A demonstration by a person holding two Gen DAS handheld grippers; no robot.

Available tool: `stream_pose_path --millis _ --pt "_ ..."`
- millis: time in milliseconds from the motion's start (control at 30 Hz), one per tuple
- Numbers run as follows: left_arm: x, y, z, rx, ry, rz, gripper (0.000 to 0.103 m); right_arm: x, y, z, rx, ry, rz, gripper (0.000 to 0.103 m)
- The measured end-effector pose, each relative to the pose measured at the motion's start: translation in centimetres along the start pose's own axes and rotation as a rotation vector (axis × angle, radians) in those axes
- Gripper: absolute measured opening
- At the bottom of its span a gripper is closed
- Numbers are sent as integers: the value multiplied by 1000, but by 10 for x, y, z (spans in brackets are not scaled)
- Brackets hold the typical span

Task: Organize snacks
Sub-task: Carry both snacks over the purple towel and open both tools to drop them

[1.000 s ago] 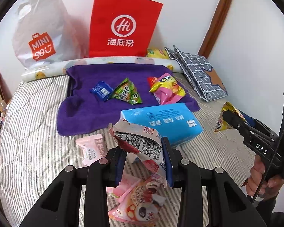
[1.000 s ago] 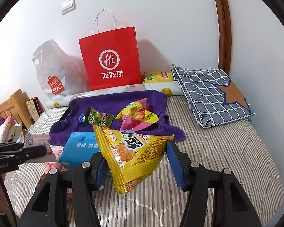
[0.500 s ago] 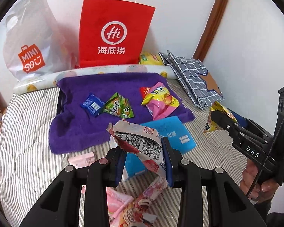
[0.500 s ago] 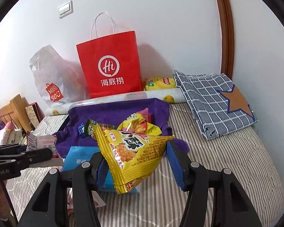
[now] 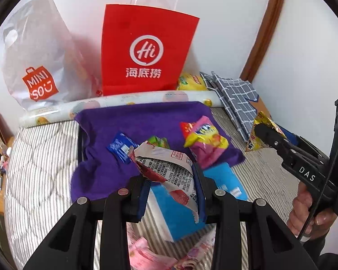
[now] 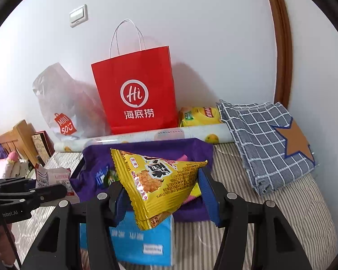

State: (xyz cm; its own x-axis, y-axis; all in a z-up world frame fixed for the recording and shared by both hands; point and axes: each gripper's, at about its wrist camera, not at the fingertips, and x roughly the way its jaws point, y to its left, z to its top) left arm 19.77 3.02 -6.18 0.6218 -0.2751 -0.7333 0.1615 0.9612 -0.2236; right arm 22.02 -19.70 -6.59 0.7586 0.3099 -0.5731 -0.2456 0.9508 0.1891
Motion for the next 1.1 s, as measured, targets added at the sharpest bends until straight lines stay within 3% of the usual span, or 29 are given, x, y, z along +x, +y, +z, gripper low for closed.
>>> stream_pose_path --millis 600,967,1100 --pt "41 36 61 -11 -21 50 35 71 17 53 -35 -1 25 55" --pt "97 62 72 -33 41 25 35 128 22 35 -100 69 49 55" --pt "111 74 67 -56 81 14 35 151 24 26 -106 149 34 55"
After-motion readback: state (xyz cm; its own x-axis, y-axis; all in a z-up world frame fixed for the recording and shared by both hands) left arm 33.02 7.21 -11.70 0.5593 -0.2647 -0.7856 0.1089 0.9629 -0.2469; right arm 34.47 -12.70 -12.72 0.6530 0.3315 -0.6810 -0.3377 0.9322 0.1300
